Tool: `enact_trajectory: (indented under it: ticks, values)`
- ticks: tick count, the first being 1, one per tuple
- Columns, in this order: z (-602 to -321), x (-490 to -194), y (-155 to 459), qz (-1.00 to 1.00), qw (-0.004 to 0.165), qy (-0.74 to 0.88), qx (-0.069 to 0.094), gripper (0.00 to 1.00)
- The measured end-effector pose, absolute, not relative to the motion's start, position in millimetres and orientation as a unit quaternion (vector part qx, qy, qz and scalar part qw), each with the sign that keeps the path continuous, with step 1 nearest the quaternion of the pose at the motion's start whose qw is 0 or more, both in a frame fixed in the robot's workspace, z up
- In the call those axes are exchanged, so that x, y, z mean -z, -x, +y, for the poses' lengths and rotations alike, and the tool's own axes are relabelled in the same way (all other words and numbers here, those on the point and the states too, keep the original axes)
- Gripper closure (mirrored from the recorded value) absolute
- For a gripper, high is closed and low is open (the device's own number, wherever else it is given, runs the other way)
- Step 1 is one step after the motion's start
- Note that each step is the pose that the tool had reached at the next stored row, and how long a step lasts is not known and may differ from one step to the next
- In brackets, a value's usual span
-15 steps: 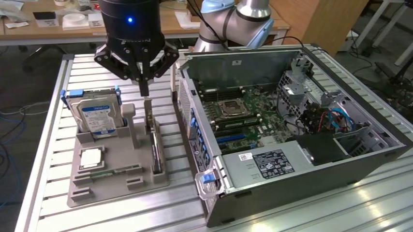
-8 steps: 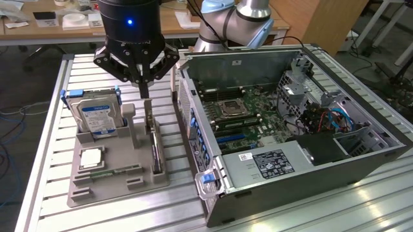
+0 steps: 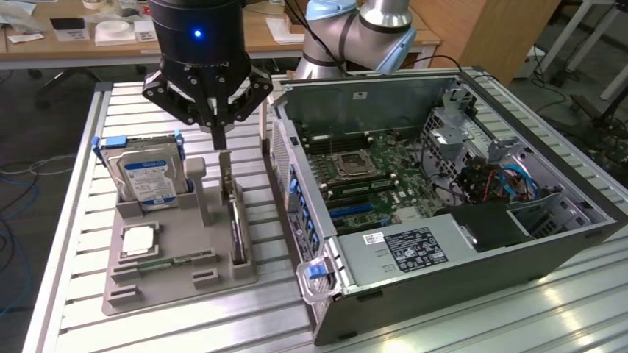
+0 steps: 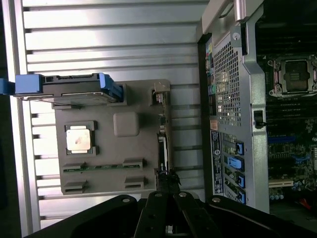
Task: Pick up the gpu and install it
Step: 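Pick up the gpu and move the gpu toward the slot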
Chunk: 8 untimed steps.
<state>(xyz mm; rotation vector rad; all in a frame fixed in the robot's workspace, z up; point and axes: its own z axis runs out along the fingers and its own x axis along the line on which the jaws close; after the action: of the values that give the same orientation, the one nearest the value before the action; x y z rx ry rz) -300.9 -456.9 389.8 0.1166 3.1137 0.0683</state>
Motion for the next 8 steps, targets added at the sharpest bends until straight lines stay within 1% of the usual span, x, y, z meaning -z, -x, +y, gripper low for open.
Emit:
enact_trajectory:
  ticks: [6, 7, 8]
  values:
    - [-456.9, -389.8, 300.9, 0.999, 0.013, -0.037, -0.022, 0.89]
    - [-456.9, -389.8, 300.9, 0.999, 0.013, -0.037, -0.022, 0.89]
    - [-456.9, -389.8, 300.9, 0.999, 0.012, -0.037, -0.022, 0.83]
